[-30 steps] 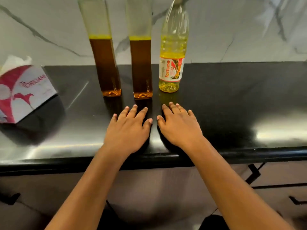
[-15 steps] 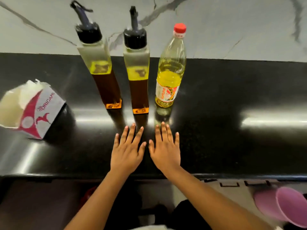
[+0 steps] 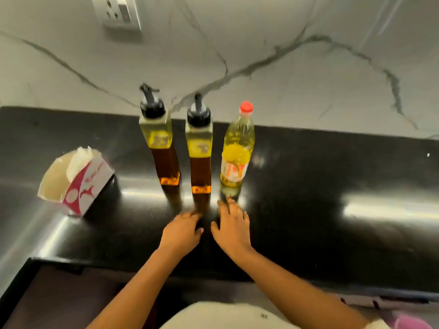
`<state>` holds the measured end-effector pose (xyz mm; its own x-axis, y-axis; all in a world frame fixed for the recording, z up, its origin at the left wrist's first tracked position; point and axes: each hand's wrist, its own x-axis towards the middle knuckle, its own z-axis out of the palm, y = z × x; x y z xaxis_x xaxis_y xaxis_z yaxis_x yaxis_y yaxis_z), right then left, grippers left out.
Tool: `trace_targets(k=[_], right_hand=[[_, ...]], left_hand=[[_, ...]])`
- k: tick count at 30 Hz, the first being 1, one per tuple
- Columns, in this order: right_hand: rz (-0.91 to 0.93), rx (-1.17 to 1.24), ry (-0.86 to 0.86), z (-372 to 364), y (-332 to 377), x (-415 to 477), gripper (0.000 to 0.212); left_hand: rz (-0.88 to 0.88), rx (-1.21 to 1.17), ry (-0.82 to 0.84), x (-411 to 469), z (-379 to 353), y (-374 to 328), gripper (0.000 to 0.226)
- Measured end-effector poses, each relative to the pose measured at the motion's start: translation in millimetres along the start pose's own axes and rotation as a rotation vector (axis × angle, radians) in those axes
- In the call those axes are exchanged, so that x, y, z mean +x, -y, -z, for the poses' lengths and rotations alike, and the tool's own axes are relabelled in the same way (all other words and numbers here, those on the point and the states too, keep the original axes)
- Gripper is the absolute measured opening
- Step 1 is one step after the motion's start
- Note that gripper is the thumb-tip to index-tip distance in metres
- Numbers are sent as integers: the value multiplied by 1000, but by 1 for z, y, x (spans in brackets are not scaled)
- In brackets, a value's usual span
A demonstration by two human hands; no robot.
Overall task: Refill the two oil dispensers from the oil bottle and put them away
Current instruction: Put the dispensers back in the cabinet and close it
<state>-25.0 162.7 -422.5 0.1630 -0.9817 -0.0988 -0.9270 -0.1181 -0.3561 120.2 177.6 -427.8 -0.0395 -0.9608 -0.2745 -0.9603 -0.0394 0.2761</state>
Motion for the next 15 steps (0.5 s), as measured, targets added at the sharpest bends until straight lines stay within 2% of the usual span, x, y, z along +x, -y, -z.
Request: trace_targets(k=[1, 2, 4, 6, 10, 15], right_hand=[[48, 49, -85, 22, 5, 2, 60], [109, 111, -194, 52, 11, 6, 57], [219, 234, -423, 116, 26, 14, 53], [321, 265, -636, 180, 41, 22, 53], [472, 370, -965, 297, 61, 31, 49], [488, 521, -1177, 379, 68, 35, 47]], left_hand=[[-46, -75, -109, -3, 23, -11, 36], [-139, -129, -315, -4, 52, -24, 28], [-327, -182, -741, -11, 117, -53, 28], [-459, -200, -996, -12, 181, -77, 34], [-624, -119, -1323, -5, 299, -127, 36], [-734, -4, -1531, 8, 386, -181, 36]])
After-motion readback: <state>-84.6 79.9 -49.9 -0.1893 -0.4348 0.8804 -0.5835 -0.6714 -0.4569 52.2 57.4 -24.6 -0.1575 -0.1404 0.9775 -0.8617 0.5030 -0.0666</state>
